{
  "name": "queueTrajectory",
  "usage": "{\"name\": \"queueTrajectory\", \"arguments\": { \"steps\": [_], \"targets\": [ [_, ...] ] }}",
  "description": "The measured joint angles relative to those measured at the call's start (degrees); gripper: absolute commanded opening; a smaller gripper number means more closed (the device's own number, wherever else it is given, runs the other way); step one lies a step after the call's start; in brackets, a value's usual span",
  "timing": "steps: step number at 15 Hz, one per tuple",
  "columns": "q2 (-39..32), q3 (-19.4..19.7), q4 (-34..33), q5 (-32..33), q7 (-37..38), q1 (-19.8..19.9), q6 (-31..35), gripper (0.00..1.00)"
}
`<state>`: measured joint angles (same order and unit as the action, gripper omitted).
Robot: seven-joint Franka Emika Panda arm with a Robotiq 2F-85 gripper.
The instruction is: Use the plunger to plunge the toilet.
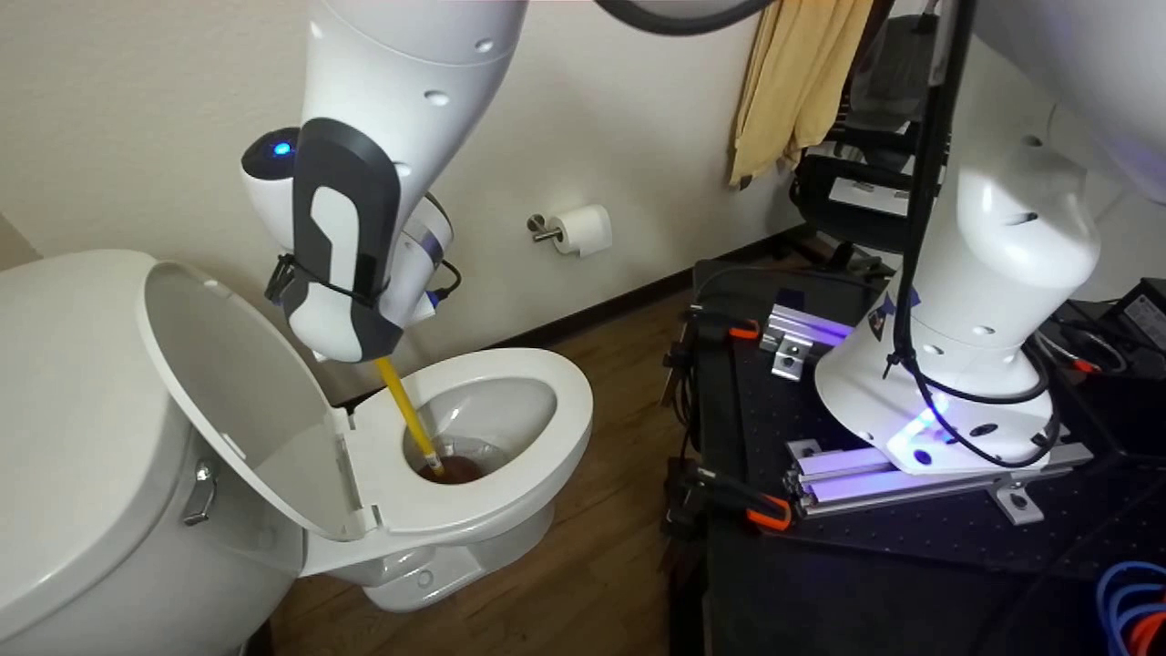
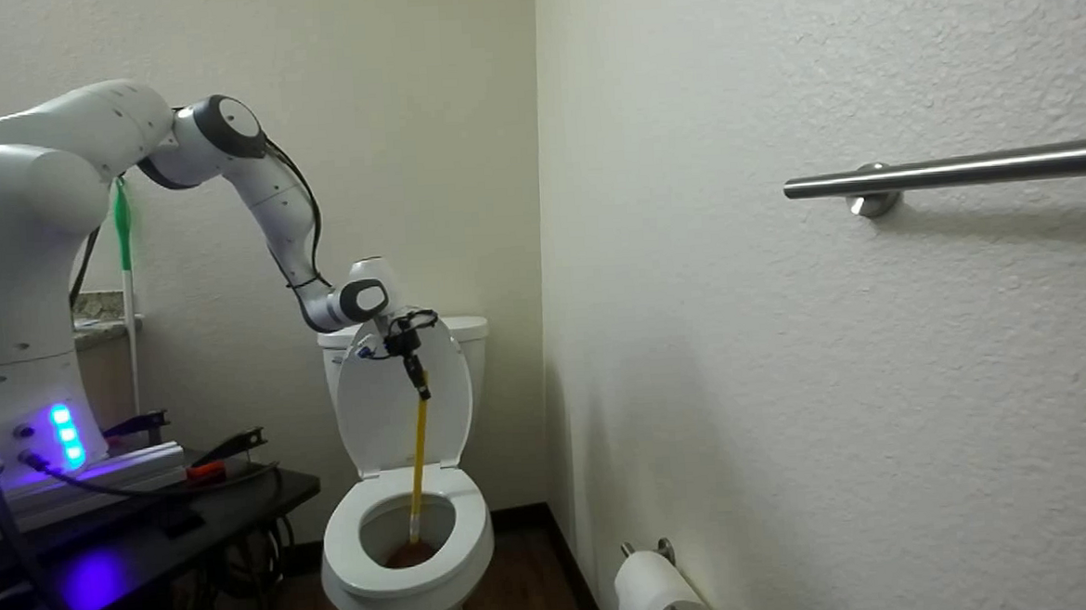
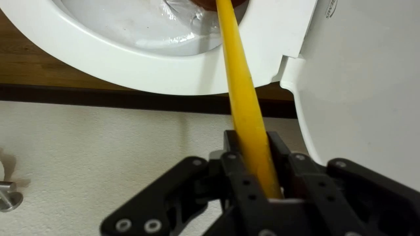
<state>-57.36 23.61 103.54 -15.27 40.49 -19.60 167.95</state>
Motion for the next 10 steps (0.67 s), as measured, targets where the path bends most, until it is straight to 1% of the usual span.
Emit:
{"name": "queueTrajectory", "arguments": {
  "steps": [6, 7, 8, 9, 10],
  "targets": [
    [-0.12, -0.20, -1.07, 1.14, 0.00, 0.39, -1.10, 0.06],
    [-0.12, -0.25, -1.17, 1.30, 0.00, 0.43, -1.23, 0.08],
    [-0.12, -0.30, -1.27, 1.42, 0.00, 0.48, -1.40, 0.51],
    [-0.12, -0.45, -1.40, 1.56, -0.03, 0.61, -1.57, 0.26],
    [-0.07, -0.82, -1.58, 1.73, -0.14, 0.91, -1.70, 0.33]
  ]
}}
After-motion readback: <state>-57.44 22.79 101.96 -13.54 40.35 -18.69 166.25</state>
